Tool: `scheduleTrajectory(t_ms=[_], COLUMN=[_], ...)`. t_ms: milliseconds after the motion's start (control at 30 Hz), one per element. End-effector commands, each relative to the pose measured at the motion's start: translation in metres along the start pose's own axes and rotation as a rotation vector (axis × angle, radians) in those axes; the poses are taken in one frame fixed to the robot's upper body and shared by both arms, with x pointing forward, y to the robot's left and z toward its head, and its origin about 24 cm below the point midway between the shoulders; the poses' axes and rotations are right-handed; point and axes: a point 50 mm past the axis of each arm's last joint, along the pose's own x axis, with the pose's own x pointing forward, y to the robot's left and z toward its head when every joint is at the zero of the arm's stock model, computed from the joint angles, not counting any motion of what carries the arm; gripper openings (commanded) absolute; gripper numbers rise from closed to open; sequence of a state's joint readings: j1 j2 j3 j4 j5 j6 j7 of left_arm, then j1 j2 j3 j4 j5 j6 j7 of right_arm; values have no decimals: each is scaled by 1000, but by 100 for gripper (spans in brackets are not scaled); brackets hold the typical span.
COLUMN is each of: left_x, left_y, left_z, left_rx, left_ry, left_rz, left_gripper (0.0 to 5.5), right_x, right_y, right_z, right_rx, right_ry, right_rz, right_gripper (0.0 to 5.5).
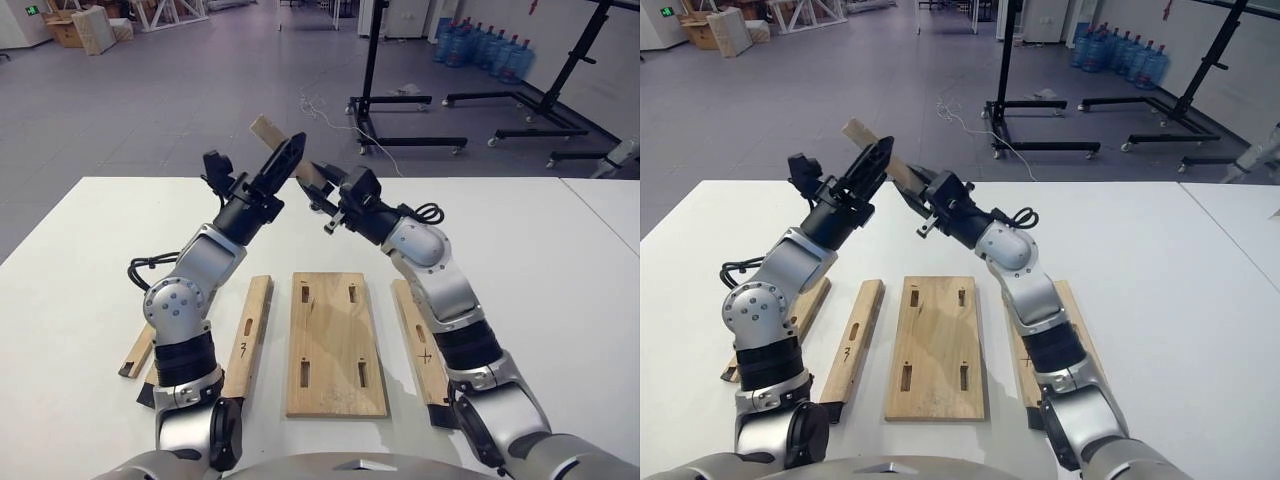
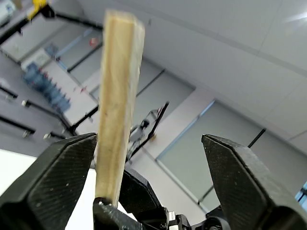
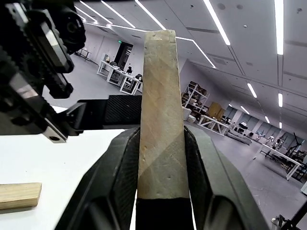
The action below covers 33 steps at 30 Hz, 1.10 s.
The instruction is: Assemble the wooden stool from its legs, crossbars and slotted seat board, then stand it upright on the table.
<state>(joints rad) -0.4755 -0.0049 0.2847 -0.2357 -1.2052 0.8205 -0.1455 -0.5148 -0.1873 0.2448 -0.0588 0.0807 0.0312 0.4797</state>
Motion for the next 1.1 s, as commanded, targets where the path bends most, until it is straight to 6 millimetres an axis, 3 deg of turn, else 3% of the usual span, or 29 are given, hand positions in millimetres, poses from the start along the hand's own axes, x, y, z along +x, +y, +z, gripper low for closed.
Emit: scheduleTrajectory(t_ms=[33, 133, 333, 600, 900, 1100], left_x=[3, 4, 5, -2, -3, -4], left_y=[2, 2, 5, 19, 16, 11], left_z=[2, 2, 0, -1, -4, -4], left_rx=[1, -3, 29, 78, 108, 98], left_ry=[32, 40, 47, 65, 60, -6], left_rz=[23, 21, 50, 132, 112, 49], left_gripper=[399, 399, 323, 204, 66, 44], right_x=[-1, -6, -10, -24, -24, -25], right_y=[7, 8, 11, 6, 9, 13], right_z=[3, 2, -1, -12, -12, -15], right_rx=[-16, -22, 16, 39, 39, 58], right_ry=[-24, -19, 7, 64, 65, 83], right_rz=[14, 15, 47, 15, 36, 66], right_gripper=[129, 129, 129, 129, 129, 128])
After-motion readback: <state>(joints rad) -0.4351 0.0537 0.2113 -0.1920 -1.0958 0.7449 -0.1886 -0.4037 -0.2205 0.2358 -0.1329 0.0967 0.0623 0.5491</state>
